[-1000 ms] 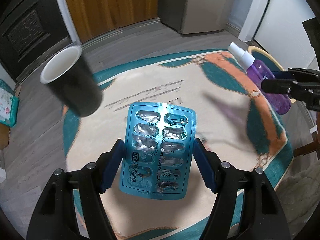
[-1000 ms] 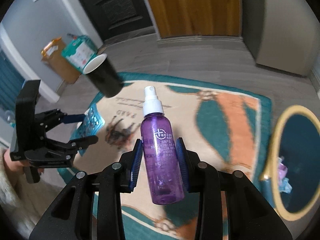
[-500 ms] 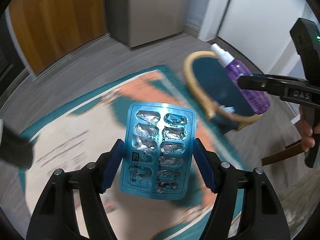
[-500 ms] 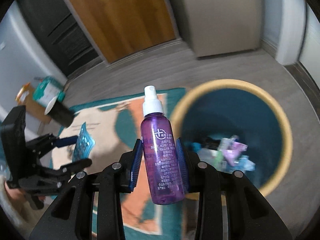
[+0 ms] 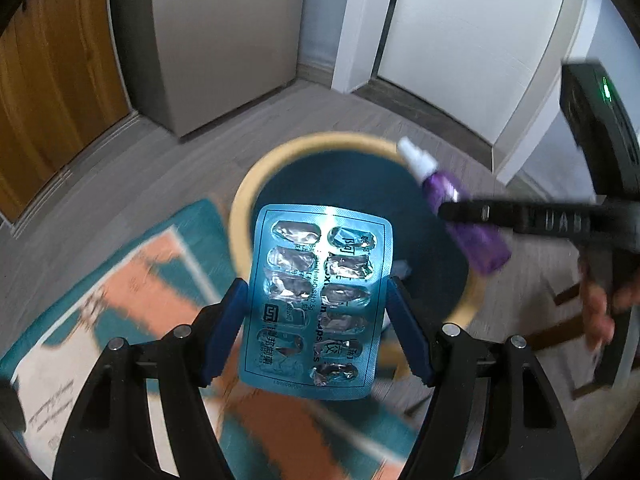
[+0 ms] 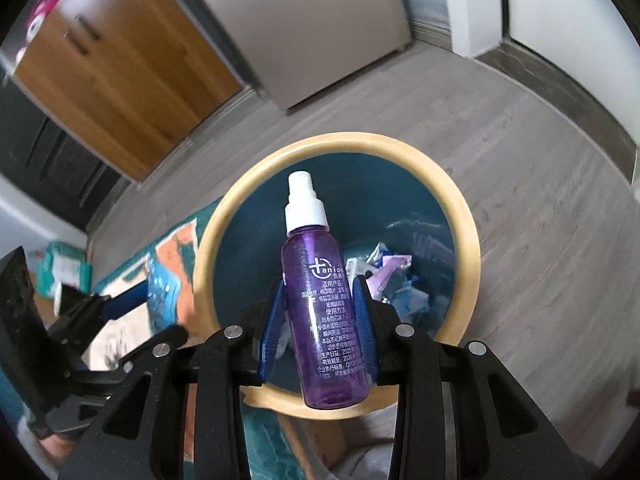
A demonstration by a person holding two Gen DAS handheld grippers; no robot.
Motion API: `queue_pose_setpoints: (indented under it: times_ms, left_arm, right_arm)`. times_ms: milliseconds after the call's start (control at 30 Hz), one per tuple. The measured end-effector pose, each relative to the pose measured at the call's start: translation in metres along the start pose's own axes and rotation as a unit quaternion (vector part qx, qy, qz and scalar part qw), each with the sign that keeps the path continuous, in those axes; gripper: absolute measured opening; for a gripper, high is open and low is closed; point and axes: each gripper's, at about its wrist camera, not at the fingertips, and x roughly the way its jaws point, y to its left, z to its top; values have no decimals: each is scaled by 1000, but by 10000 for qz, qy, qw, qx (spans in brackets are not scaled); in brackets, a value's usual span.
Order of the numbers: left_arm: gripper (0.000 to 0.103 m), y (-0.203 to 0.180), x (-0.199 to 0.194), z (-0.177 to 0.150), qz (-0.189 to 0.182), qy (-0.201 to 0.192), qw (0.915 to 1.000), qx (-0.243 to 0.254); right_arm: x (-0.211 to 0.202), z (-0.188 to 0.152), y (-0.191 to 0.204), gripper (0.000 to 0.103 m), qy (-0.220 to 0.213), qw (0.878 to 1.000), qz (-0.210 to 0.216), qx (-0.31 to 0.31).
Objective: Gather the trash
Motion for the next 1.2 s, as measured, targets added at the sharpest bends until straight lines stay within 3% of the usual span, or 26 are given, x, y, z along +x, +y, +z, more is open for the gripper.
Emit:
queue_pose_setpoints:
  times_ms: [100,133,300,500,667,900,1033,1133,1167,1200]
  left_arm:
    - [72,-2,7,8,-102,-120,9999,-49]
    - [74,-2,10,8,-127,-84,9998,-85]
    - [75,10,13,3,-21,73,9998,-167]
    - [75,16,-42,3,21,-178,9996,-199]
    - [75,12,-104,-3,50,-451,9988,-159]
    - [77,-7,-160,-32,217,-406,9988,192]
    - [89,-18,-196,-55,187,-609,9978,199]
    - [98,-24,-209,-64,223,-781,9966,129]
    - [97,-25,-212,-64,228,-845,9961,95]
    - [97,-26,-216,-65,214,-898,9957,82]
  right_arm:
    - [2,1,-1,42,-14,10000,-32,11]
    - [2,2,-1,49,-50,10000,-7,37]
    - [-3,5,-2,49,-111,9999,-37,105]
    - [-28,-2,4,49,-217,9992,-344,56]
    - [-82,-21,22,49,-610,9978,-244,33]
    - [-135,-65,49,52,-1015,9939,-326,-292]
    - [-153,-91,62,67,-1164,9905,-505,-534]
    - [-163,-107,72,86,-1338,9871,-595,-651]
    - [-167,-111,75,94,-1413,9856,-643,-673]
    - [-172,-115,79,95,-1522,9829,-743,-716]
